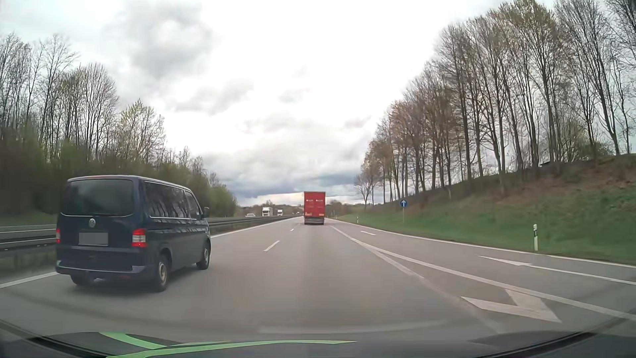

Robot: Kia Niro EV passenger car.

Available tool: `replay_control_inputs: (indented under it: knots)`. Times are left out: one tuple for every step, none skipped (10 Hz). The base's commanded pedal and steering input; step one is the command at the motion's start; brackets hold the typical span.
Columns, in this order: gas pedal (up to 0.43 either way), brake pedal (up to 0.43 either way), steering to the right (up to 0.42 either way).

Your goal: Follow the waypoints while adhering to traffic rules and regulations

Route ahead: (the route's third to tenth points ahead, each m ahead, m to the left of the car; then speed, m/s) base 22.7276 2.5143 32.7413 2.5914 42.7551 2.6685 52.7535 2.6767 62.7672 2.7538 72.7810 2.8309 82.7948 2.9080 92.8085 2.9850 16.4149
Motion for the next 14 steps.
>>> replay_control_inputs:
  knots:
    - [0.157, 0.000, -0.002]
    - [0.157, 0.000, -0.003]
    - [0.157, 0.000, -0.003]
    - [0.157, 0.000, -0.003]
    - [0.157, 0.000, -0.003]
    - [0.157, 0.000, -0.003]
    - [0.150, 0.000, -0.004]
    - [0.138, 0.000, -0.004]
    - [0.118, 0.000, -0.004]
    - [0.098, 0.000, -0.004]
    - [0.079, 0.000, -0.004]
    - [0.067, 0.000, -0.004]
    - [0.067, 0.000, -0.004]
    - [0.067, 0.000, -0.004]
